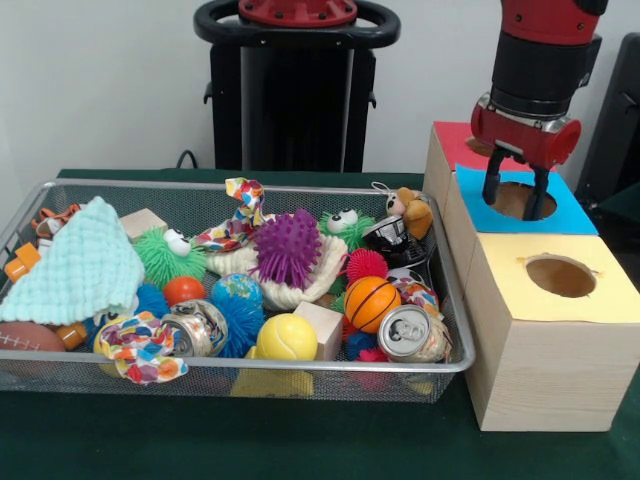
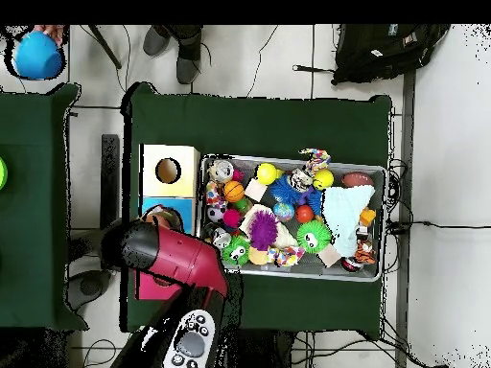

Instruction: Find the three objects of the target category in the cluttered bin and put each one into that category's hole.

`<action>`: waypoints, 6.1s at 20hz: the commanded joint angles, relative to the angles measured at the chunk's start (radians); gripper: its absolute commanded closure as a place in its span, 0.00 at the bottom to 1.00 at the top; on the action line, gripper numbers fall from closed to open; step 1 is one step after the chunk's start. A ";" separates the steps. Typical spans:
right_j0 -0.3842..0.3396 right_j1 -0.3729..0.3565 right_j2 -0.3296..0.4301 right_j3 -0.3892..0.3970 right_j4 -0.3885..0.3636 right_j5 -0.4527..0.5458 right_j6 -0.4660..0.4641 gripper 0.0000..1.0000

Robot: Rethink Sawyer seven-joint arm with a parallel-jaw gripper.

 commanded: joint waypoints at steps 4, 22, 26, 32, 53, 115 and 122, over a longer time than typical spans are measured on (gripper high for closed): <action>-0.034 -0.026 0.089 0.040 0.020 0.030 0.172 0.00; -0.014 -0.144 0.022 0.000 -0.026 0.244 0.189 0.00; -0.045 -0.151 0.007 -0.018 -0.049 0.267 0.145 0.00; -0.152 -0.128 0.048 -0.015 -0.076 0.202 0.008 0.00; -0.315 -0.086 0.133 -0.117 -0.220 0.166 -0.004 1.00; -0.547 0.155 0.341 -0.140 -0.559 -0.122 -0.067 1.00; -0.602 0.169 0.388 -0.091 -0.624 -0.148 -0.044 1.00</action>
